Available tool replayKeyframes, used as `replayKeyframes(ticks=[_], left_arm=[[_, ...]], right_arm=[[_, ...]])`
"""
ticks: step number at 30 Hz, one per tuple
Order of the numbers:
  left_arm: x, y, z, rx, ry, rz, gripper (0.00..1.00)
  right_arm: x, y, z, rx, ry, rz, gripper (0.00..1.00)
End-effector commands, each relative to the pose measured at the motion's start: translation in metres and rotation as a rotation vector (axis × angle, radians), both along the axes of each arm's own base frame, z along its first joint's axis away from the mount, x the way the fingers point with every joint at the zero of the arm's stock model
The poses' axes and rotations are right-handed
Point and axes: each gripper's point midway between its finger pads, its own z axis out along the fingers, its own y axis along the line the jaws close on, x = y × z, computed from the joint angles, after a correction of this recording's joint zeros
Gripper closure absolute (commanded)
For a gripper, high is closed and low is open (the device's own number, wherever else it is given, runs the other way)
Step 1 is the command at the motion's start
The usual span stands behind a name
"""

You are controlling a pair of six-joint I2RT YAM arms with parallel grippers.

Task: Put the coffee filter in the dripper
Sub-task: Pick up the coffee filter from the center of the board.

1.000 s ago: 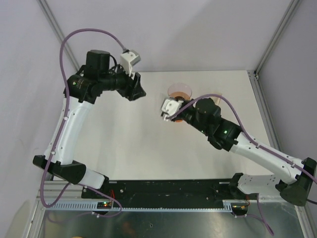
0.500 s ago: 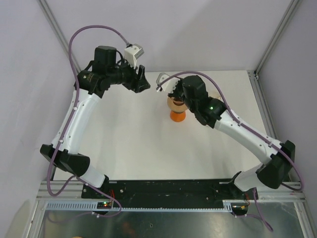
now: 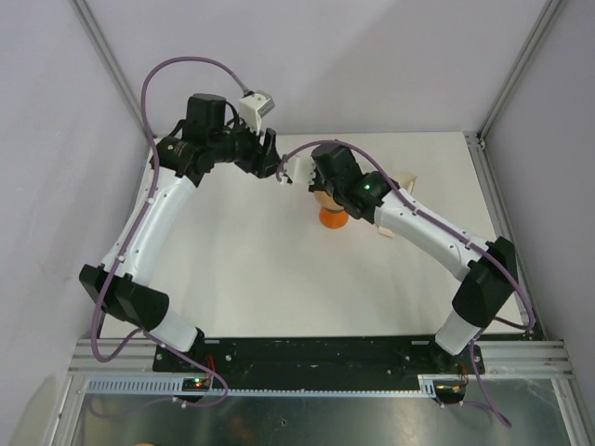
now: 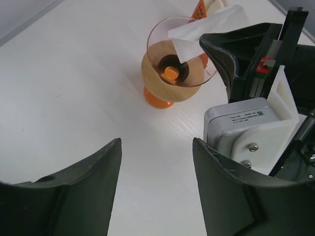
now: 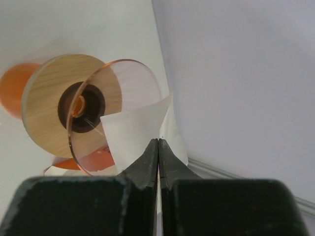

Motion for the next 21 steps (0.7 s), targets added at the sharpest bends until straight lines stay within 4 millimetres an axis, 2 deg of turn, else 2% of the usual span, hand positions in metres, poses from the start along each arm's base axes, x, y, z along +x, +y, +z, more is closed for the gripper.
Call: replayKeyframes(ticks=[1, 9, 12, 15, 21], left_arm=[[0.006, -0.004, 0.012, -0.042, -0.05, -0.005, 0.35], [0.011, -0.006, 0.002, -0.041, -0.038, -0.003, 0.36], [0.011, -0.007, 0.001, -0.045, -0.034, -0.005, 0.36], [0.011, -0.008, 0.0, -0.047, -0.031, -0.011, 0.36], [0.015, -0.017, -0.007, -0.054, -0.024, -0.052, 0.36]], right_arm=[[-0.002, 0.013, 0.011, 0.04, 0.024, 0.043, 1.0], [-0.011, 0.023, -0.008, 0.134, 0.165, 0.109, 1.0], [-0.018, 0.028, -0.008, 0.215, 0.238, 0.137, 1.0], [-0.019, 0.025, -0.005, 0.296, 0.303, 0.122, 1.0], [-0.025, 0.026, -0.017, 0.373, 0.419, 0.16, 1.0]])
